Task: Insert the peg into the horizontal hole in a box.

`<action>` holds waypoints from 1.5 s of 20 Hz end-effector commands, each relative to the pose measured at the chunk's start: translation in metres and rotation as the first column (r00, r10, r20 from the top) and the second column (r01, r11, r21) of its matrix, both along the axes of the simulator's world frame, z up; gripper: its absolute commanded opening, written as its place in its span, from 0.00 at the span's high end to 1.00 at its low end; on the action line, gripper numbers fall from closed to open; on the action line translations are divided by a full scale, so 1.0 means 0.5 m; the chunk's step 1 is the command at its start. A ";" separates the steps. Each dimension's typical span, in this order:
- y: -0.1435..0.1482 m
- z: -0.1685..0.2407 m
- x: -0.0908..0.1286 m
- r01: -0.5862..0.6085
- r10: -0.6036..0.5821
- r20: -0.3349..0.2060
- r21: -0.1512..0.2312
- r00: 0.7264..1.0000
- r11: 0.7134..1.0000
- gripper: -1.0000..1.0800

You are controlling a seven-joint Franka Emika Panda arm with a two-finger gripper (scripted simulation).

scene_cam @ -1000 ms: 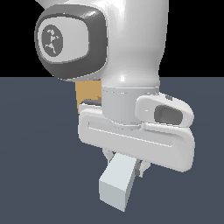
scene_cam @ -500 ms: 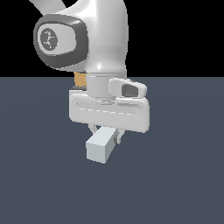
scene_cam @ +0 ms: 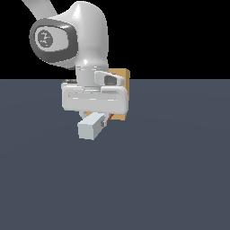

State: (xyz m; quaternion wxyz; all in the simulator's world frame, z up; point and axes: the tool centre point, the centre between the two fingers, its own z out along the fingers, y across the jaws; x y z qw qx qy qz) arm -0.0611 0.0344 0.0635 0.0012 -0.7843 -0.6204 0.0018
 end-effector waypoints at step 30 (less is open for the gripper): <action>0.106 0.020 -0.032 -0.040 0.040 0.004 0.001 0.999 0.999 1.00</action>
